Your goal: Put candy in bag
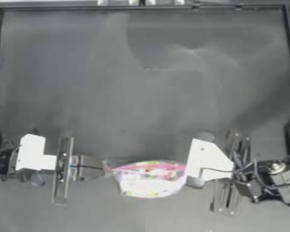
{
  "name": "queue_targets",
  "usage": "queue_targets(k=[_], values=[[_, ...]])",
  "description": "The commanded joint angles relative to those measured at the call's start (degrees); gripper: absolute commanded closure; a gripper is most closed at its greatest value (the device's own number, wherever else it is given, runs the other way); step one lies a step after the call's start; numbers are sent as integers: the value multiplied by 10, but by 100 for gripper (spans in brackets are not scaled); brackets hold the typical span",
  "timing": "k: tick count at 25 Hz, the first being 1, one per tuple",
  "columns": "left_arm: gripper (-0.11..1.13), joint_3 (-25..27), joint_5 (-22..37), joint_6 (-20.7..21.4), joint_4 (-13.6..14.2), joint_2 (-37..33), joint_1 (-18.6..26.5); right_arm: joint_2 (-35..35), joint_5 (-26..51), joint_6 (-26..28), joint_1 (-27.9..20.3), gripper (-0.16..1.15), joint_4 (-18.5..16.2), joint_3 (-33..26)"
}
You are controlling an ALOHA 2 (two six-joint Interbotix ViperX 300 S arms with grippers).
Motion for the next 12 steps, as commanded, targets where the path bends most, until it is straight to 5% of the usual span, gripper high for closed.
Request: queue_targets(k=[1, 12], values=[[90, -7, 0, 3, 1, -25, 12, -25, 2, -2, -7, 94, -15, -17], [90, -7, 63, 47, 1, -80, 53, -41, 2, -11, -28, 94, -39, -19]])
